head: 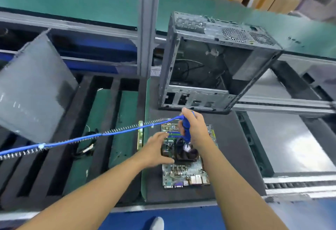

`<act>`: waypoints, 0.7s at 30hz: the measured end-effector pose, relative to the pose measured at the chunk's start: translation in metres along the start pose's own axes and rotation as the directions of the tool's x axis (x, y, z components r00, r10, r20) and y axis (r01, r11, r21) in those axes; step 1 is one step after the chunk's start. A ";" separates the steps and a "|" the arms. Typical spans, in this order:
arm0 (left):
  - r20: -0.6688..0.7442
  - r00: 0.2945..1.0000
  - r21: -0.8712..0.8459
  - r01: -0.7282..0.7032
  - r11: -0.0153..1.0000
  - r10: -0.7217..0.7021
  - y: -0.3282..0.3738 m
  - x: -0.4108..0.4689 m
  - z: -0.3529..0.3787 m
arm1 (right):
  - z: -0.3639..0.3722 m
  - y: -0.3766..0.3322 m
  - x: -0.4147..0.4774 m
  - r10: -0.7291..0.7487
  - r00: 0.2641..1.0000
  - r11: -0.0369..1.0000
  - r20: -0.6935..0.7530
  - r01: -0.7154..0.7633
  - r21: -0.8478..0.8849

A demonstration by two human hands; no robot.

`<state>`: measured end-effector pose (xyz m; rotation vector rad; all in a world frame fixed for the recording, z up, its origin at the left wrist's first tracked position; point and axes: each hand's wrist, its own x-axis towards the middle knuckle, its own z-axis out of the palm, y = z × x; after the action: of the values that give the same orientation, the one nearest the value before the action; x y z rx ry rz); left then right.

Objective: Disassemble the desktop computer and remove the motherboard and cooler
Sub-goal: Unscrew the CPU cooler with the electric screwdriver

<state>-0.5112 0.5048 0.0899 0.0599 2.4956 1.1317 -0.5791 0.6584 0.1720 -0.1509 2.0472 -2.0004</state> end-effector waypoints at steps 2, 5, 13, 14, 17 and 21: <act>-0.009 0.998 0.167 -0.066 0.984 0.069 0.003 0.011 0.014 | -0.006 0.003 0.007 0.019 0.998 0.998 0.054 -0.022 0.053; -0.054 0.987 0.357 -0.125 0.926 0.154 0.003 0.021 0.033 | -0.010 0.006 0.014 0.040 0.992 0.994 0.122 -0.052 0.097; -0.187 0.945 0.541 -0.129 0.831 0.268 0.009 0.038 0.045 | 0.002 0.001 0.025 0.037 0.966 0.995 0.256 -0.060 0.080; -0.185 0.947 0.529 -0.130 0.839 0.263 0.009 0.038 0.044 | 0.004 0.000 0.026 0.035 0.964 0.995 0.262 -0.058 0.078; -0.188 0.946 0.489 -0.142 0.861 0.263 0.003 0.030 0.036 | 0.007 0.001 0.025 0.050 0.963 0.991 0.263 -0.080 0.106; -0.177 0.952 0.514 -0.128 0.848 0.251 -0.017 0.011 0.015 | 0.019 0.009 0.019 0.067 0.959 0.981 0.276 -0.114 0.159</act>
<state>-0.5140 0.5071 0.0648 0.3434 2.9980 0.5488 -0.5917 0.6355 0.1602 -0.2721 1.6752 -1.9687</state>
